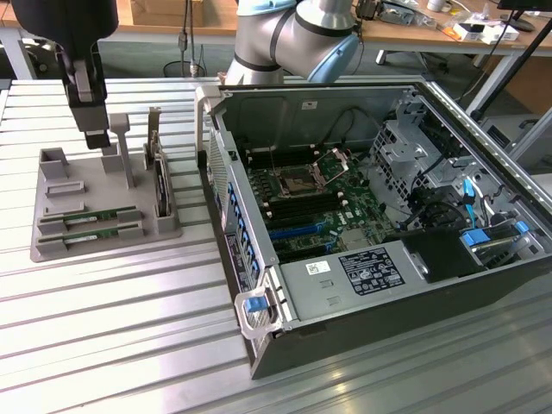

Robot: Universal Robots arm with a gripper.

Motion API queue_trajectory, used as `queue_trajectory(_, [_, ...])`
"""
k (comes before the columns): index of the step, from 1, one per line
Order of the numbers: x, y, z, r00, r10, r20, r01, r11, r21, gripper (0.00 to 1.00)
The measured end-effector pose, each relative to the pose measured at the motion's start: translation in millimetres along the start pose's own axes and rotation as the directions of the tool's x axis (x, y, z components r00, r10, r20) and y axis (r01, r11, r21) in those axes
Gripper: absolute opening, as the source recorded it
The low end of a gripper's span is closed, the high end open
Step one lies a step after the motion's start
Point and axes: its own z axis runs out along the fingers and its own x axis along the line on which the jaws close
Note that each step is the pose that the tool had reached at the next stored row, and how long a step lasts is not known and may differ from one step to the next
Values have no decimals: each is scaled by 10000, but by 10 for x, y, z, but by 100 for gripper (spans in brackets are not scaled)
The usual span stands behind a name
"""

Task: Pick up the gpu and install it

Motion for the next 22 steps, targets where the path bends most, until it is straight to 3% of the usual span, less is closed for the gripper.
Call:
queue_trajectory(6, [3, -2, 71, 9991, 422, 20, -422, 9991, 11, 36])
queue_trajectory(22, [14, -6, 177, 9991, 423, 19, -423, 9991, 10, 36])
